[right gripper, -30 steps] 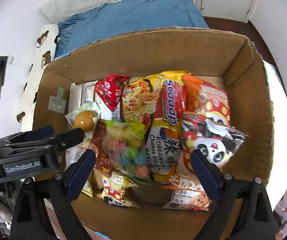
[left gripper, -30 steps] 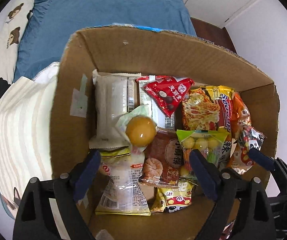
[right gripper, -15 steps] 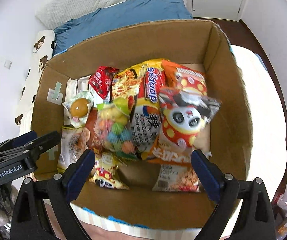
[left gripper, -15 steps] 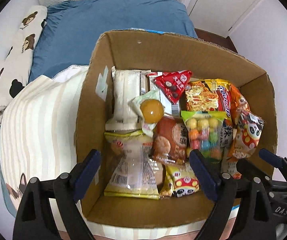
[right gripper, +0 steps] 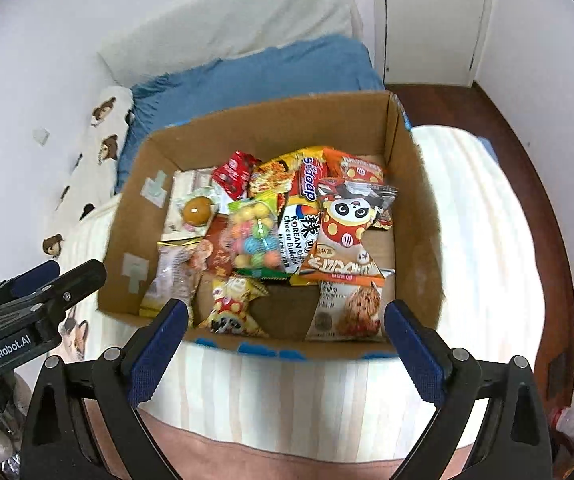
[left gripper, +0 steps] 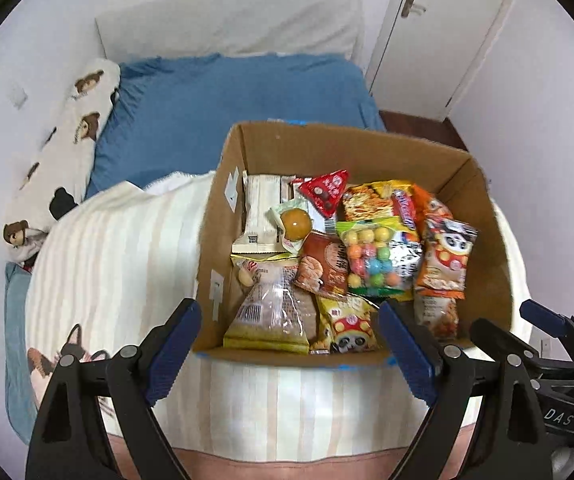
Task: Organize snacks
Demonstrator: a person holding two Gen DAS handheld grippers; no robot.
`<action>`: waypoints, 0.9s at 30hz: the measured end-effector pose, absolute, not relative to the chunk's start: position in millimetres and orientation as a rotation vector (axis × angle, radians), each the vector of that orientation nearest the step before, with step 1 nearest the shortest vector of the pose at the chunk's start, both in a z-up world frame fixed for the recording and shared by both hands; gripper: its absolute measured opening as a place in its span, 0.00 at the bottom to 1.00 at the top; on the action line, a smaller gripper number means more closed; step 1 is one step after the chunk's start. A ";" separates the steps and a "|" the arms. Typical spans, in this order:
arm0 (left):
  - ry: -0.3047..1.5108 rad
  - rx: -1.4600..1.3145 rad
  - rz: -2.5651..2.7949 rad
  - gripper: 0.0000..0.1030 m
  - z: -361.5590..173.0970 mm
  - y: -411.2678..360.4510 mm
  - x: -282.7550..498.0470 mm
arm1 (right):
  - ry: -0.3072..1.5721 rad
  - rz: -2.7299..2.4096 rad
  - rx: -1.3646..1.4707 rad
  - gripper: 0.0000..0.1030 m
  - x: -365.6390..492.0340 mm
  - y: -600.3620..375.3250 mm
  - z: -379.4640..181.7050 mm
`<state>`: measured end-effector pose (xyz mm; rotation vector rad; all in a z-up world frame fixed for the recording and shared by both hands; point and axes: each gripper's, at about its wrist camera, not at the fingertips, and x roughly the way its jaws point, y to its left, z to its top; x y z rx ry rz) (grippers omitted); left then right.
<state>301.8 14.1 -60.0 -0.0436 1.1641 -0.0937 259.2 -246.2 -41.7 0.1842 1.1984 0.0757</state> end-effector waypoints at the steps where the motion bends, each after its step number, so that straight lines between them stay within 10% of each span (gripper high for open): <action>1: 1.147 -0.041 -0.092 0.88 -54.3 14.4 294.4 | 1.184 0.077 0.181 0.98 252.4 -245.8 -35.5; 27: 0.867 -0.011 -0.064 0.88 50.4 20.3 104.0 | 0.860 0.103 0.123 0.99 47.7 -236.8 108.9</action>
